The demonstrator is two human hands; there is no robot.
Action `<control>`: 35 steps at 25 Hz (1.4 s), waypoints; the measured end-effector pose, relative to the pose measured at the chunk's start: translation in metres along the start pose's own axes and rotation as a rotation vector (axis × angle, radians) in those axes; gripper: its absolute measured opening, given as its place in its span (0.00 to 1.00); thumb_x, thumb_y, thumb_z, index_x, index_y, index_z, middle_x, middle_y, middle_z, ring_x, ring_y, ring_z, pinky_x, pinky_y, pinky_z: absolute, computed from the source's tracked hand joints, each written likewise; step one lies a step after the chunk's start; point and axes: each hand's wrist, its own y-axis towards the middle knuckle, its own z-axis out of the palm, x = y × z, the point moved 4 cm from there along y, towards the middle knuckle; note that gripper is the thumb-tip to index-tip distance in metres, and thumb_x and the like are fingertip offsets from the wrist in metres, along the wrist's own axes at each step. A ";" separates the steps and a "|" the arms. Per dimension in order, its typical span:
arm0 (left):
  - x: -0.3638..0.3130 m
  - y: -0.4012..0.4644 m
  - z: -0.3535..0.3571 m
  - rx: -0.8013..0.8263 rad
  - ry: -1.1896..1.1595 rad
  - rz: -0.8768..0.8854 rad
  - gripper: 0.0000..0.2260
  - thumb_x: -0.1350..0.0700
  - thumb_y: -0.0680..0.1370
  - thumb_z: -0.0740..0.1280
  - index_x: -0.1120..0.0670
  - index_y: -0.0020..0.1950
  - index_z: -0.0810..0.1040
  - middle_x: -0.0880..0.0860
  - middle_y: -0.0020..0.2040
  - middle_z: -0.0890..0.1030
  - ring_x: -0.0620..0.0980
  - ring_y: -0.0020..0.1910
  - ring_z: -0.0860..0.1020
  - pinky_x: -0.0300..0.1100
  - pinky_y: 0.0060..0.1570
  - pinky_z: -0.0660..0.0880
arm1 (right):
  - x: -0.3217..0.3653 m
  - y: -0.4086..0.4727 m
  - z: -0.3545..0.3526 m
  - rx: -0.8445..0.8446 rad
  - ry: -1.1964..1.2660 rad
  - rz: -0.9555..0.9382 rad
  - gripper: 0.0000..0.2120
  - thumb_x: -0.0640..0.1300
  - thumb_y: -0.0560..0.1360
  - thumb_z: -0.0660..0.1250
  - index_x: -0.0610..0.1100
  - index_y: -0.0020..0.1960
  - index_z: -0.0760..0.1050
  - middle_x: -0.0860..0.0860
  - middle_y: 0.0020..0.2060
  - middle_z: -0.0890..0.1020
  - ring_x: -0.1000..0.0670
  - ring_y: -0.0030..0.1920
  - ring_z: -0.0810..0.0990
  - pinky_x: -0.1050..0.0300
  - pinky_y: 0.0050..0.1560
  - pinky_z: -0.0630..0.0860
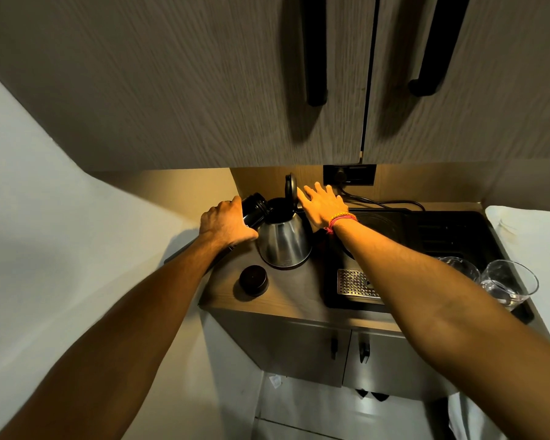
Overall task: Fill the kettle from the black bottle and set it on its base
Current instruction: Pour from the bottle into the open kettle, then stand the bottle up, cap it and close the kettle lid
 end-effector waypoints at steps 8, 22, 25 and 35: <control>-0.007 0.003 -0.003 -0.015 -0.160 -0.023 0.36 0.38 0.62 0.73 0.53 0.65 0.69 0.56 0.57 0.79 0.57 0.53 0.79 0.47 0.46 0.76 | 0.000 -0.001 -0.002 0.005 -0.028 -0.009 0.35 0.49 0.76 0.61 0.54 0.77 0.46 0.38 0.77 0.53 0.30 0.75 0.52 0.28 0.69 0.61; 0.027 0.005 0.012 -0.297 -0.831 -0.227 0.29 0.42 0.62 0.77 0.49 0.58 0.73 0.41 0.41 0.78 0.38 0.37 0.78 0.32 0.34 0.73 | 0.002 -0.003 -0.004 0.016 -0.109 -0.020 0.40 0.46 0.74 0.67 0.52 0.77 0.46 0.39 0.76 0.56 0.31 0.74 0.56 0.29 0.67 0.64; 0.044 0.001 0.026 -0.337 -0.954 -0.348 0.31 0.48 0.65 0.80 0.53 0.64 0.74 0.46 0.47 0.81 0.44 0.42 0.80 0.33 0.37 0.75 | 0.003 -0.001 -0.003 0.017 -0.112 -0.021 0.40 0.47 0.74 0.66 0.52 0.78 0.47 0.39 0.75 0.58 0.31 0.73 0.58 0.29 0.67 0.65; 0.047 -0.003 0.068 -0.277 -1.264 -0.577 0.32 0.54 0.64 0.83 0.57 0.66 0.77 0.55 0.58 0.83 0.54 0.56 0.82 0.51 0.58 0.79 | 0.000 0.003 0.002 0.008 -0.119 0.000 0.35 0.46 0.76 0.62 0.48 0.78 0.49 0.38 0.75 0.58 0.32 0.73 0.58 0.29 0.66 0.66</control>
